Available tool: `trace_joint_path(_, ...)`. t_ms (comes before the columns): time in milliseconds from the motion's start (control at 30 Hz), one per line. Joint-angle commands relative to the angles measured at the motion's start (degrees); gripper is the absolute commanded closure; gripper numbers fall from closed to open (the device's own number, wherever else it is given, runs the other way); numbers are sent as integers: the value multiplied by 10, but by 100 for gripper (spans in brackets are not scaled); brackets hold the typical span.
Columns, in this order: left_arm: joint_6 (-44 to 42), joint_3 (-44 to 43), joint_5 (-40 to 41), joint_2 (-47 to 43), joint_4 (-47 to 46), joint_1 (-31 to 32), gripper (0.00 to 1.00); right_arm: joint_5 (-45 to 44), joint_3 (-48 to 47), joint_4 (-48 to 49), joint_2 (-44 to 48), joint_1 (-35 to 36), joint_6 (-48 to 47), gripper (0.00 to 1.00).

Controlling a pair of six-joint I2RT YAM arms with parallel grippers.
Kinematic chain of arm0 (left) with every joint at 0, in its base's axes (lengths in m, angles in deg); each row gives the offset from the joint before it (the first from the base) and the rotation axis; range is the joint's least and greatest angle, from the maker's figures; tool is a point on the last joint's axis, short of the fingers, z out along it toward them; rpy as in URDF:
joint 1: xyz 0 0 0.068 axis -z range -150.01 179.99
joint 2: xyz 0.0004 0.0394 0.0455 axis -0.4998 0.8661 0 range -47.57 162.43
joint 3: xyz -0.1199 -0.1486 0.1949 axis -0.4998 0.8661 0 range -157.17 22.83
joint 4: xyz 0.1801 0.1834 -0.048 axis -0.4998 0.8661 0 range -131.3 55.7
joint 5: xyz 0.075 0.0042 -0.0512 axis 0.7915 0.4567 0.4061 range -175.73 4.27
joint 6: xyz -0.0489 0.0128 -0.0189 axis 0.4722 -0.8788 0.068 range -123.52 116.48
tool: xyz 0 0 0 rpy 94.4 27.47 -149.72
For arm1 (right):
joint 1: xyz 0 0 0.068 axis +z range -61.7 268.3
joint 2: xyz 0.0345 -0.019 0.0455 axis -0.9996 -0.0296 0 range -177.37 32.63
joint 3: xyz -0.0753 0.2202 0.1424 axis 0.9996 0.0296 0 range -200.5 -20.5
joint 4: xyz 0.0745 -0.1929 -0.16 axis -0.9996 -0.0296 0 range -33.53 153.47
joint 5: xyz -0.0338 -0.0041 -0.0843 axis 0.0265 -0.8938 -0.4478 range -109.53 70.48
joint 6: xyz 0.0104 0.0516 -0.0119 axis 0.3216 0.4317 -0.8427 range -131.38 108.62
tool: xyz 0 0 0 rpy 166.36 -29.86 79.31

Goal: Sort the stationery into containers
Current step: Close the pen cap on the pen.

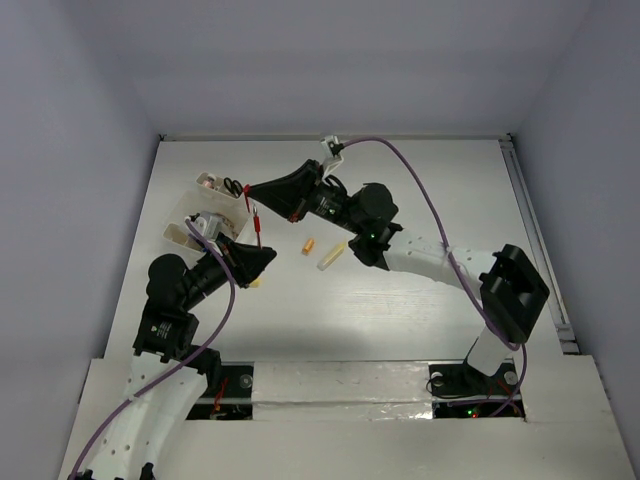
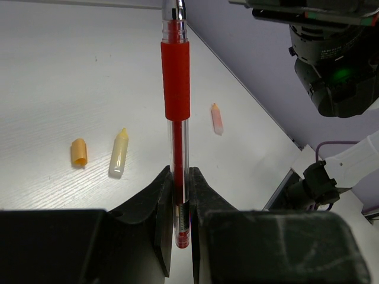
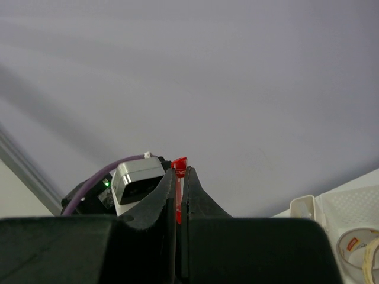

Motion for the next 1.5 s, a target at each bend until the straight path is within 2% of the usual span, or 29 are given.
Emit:
trace_joint_path(0, 1, 3, -11, -4, -28, -4, 100, -4, -31, 20, 1, 4, -13, 100)
trace_joint_path(600, 3, 4, -11, -25, -34, -4, 100, -14, -25, 6, -8, 4, -15, 100)
trace_joint_path(900, 3, 2, -7, -27, -34, -4, 100, -6, -9, 30, -20, 4, 3, 100)
trace_joint_path(1467, 4, 1, 8, -31, -28, -4, 100, -12, 21, 42, 4, 4, -8, 100)
